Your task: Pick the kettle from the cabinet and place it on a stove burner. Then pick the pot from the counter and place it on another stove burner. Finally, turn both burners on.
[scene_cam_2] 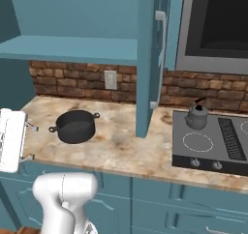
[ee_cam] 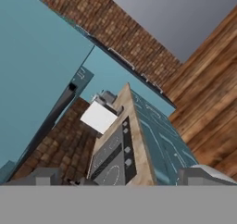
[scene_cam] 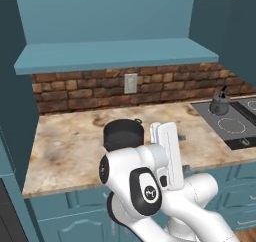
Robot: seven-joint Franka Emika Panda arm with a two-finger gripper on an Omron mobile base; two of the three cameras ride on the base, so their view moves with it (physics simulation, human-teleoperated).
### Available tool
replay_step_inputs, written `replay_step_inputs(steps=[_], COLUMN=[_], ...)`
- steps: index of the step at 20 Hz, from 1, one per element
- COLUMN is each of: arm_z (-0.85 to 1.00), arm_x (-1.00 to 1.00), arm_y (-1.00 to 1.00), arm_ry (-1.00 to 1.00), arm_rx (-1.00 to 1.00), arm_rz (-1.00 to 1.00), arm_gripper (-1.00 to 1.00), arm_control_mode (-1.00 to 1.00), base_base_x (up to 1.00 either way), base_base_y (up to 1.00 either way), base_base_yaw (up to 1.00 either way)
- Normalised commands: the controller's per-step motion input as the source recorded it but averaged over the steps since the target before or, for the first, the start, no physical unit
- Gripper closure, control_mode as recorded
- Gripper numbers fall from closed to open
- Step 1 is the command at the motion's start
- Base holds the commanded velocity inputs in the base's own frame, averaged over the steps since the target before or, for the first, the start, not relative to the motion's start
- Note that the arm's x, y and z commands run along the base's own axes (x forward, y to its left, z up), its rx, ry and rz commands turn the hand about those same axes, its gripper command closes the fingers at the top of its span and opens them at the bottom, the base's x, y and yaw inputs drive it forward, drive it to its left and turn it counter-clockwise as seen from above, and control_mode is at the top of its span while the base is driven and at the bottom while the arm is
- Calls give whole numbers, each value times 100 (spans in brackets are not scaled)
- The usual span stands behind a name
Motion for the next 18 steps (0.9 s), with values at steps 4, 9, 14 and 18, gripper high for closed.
replay_step_inputs(steps=[4, 9, 14, 18], arm_z=[0, 0, 0, 0], arm_x=[0, 0, 0, 0], arm_y=[0, 0, 0, 0], arm_ry=[0, 0, 0, 0], arm_rx=[0, 0, 0, 0], arm_rz=[0, 0, 0, 0], arm_gripper=[-100, -100, -100, -100], arm_control_mode=[100, 100, 100, 100], base_base_x=[42, 40, 43, 45], base_base_y=[29, 26, 30, 33], base_base_yaw=[-8, -5, -3, -2])
